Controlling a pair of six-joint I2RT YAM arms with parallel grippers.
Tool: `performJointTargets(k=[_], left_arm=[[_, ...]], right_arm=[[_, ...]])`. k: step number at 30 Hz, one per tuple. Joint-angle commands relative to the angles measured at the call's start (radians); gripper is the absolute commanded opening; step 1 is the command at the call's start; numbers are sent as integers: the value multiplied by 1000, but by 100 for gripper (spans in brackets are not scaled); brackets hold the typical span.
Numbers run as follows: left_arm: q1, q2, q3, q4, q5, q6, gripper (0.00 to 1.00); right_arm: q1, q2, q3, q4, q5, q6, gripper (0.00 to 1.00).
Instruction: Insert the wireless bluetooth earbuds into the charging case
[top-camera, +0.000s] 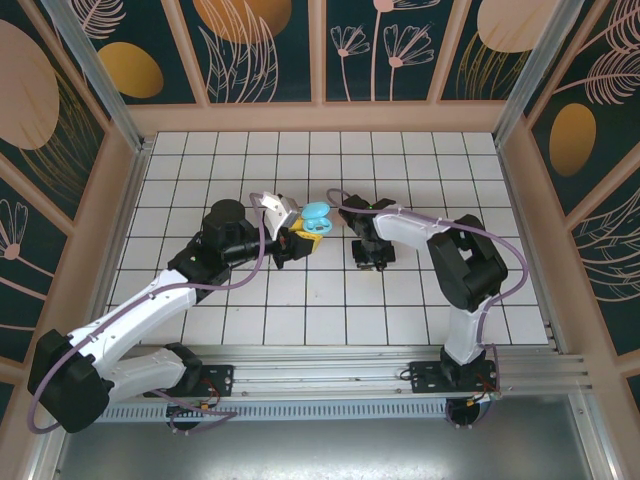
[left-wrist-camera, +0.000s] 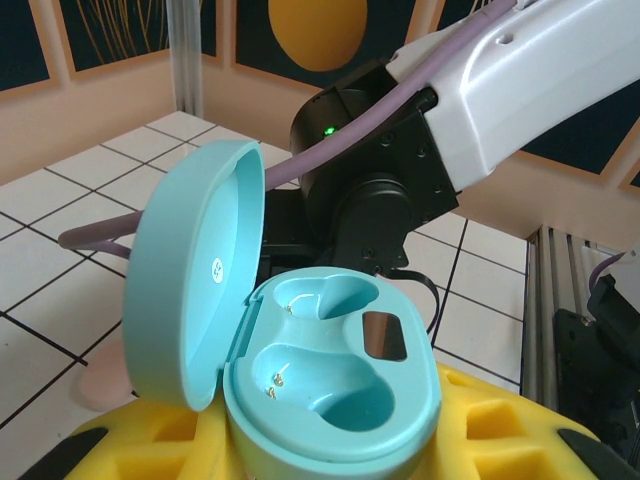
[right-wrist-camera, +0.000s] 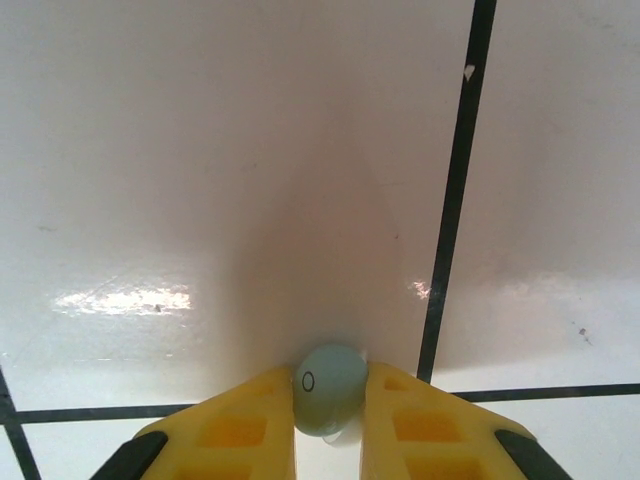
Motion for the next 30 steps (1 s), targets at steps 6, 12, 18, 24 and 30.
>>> performJointTargets(k=[6, 12, 18, 24, 30], left_arm=[[5, -19, 4, 4, -1, 23, 12], [7, -18, 15, 3, 4, 26, 12], [6, -1, 34, 4, 20, 25, 12], [7, 13, 51, 3, 43, 21, 12], [7, 14, 55, -8, 78, 18, 12]], right_arm=[[-29, -307, -53, 44, -88, -24, 14], [-73, -586, -112, 116, -259, -89, 9], [-73, -822, -148, 222, -534, -177, 6], [-54, -915, -194, 402, -803, -178, 6], [-41, -857, -128, 447, -913, -216, 7]])
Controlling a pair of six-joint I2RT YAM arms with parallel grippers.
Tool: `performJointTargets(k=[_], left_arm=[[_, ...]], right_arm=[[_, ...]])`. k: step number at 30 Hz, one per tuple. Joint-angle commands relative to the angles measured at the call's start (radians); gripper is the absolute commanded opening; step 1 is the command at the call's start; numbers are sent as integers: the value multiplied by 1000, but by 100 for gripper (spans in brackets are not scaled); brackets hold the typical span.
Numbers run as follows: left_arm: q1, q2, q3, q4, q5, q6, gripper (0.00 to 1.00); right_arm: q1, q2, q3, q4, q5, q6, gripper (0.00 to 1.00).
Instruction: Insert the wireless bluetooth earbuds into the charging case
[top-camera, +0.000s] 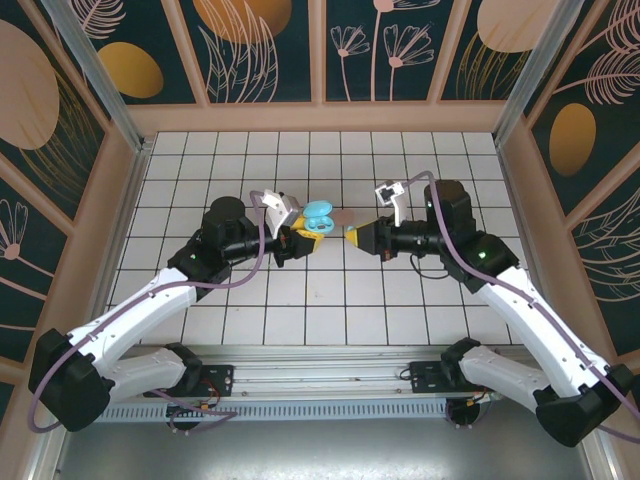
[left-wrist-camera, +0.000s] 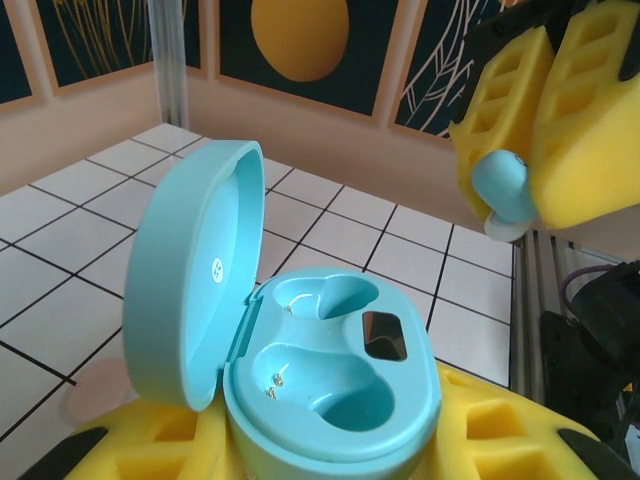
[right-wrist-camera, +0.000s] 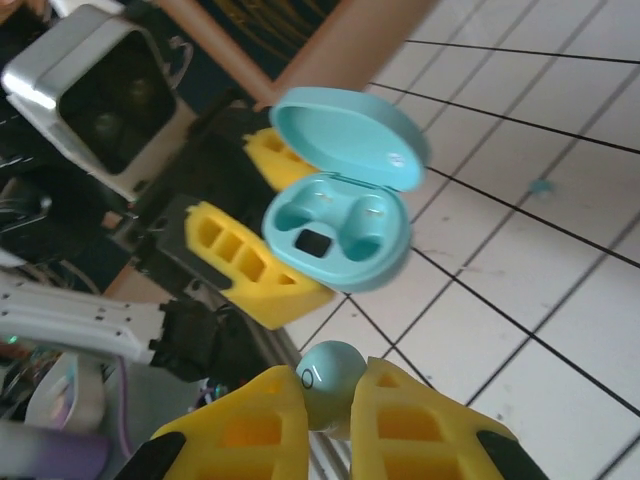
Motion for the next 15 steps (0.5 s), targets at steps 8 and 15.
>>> performJointTargets(k=[8, 15], left_arm=[[6, 12, 27, -7, 70, 11, 12], [7, 8, 28, -13, 83, 11, 12]], right_arm=[[33, 146, 142, 36, -147, -128, 7], [37, 207, 191, 5, -130, -170, 7]])
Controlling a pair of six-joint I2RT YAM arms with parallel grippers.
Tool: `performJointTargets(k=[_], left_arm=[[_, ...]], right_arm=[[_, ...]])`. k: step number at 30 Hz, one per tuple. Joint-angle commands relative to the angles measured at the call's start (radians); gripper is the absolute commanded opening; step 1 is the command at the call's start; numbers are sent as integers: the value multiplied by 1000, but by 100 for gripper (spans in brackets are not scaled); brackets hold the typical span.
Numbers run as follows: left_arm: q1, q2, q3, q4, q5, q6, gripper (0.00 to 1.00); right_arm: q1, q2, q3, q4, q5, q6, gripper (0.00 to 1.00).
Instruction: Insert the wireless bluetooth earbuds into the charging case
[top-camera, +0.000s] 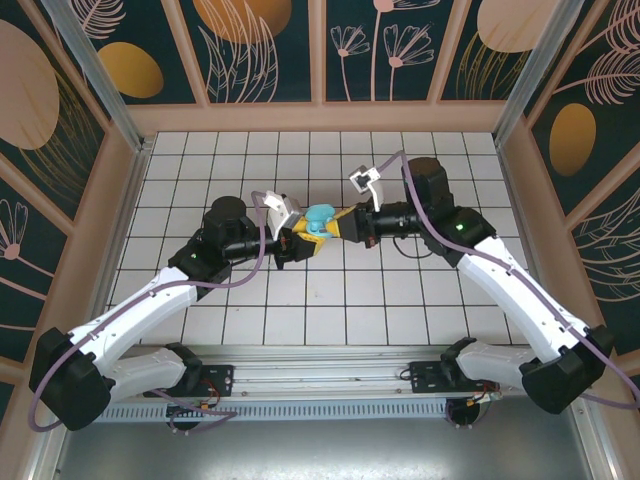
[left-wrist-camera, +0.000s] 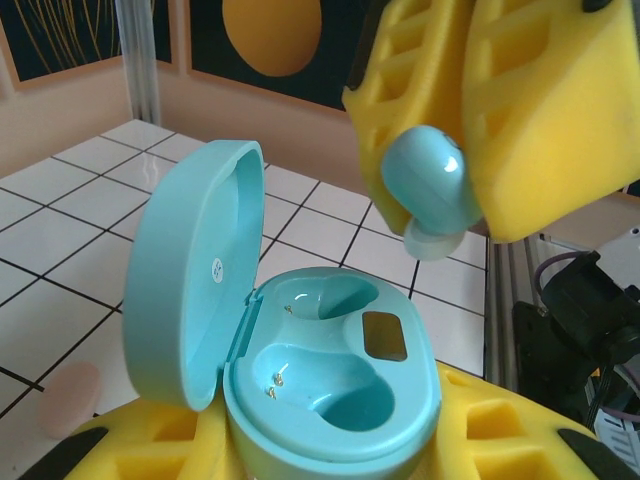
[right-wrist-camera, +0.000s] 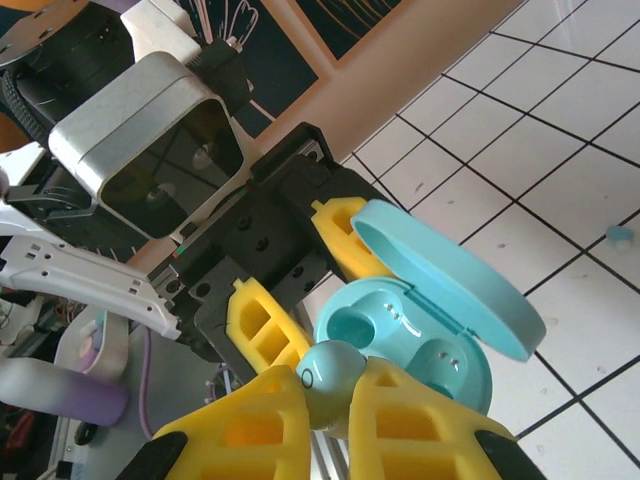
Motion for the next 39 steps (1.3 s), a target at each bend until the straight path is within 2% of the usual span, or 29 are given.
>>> performJointTargets(k=[1, 16, 30, 39], left_arm=[[7, 0, 26, -9, 32, 15, 12], [7, -8, 33, -16, 36, 18, 12], [7, -17, 26, 2, 72, 18, 12], [6, -20, 25, 2, 61, 22, 12]], right_arm=[[8, 22, 47, -17, -19, -57, 7], [20, 35, 39, -123, 37, -115, 7], [19, 68, 74, -143, 71, -146, 8], [20, 72, 62, -173, 26, -163, 10]])
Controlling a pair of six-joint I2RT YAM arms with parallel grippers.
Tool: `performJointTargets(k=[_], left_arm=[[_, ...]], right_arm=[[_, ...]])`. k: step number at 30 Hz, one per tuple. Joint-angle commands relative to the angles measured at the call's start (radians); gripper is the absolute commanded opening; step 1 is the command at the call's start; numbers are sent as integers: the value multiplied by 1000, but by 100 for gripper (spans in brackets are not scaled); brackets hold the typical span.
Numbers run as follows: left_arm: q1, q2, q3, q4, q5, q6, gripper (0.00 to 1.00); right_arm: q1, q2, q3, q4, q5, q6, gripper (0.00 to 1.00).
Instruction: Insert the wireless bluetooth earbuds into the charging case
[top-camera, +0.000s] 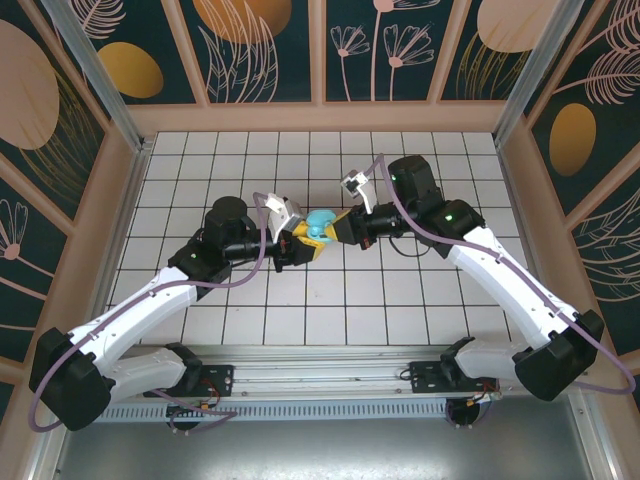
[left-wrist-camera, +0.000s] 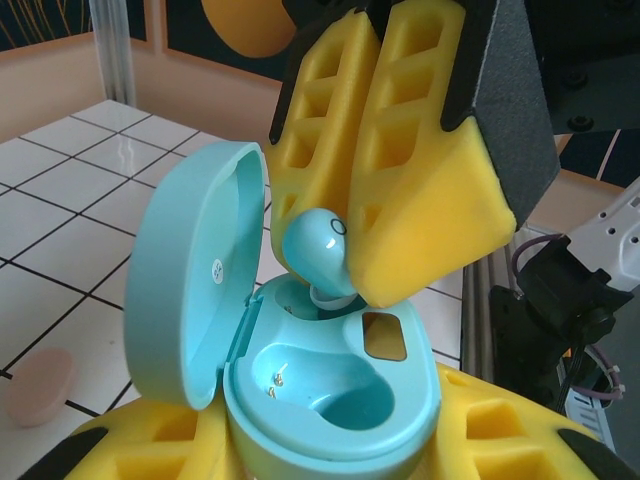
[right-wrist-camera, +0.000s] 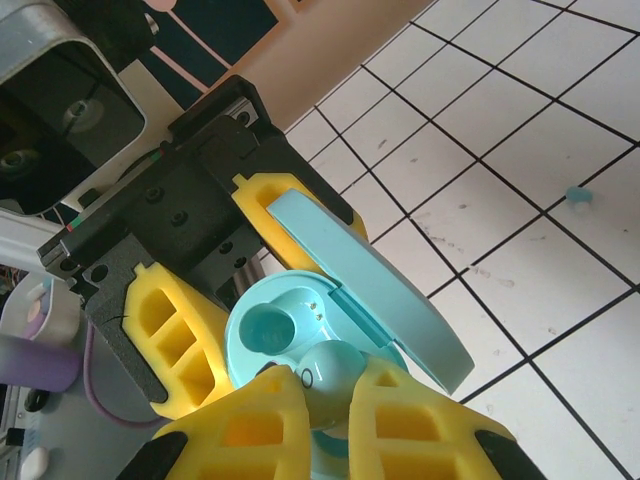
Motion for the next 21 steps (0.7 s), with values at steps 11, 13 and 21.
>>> performJointTargets(k=[11, 13, 21], left_arm=[[7, -21, 26, 53, 24, 20, 11], [6, -21, 25, 57, 24, 19, 11], [7, -25, 20, 69, 29, 11, 12]], right_arm=[[7, -8, 22, -94, -81, -73, 11], [7, -9, 21, -97, -95, -75, 12], [8, -1, 23, -118, -89, -79, 21]])
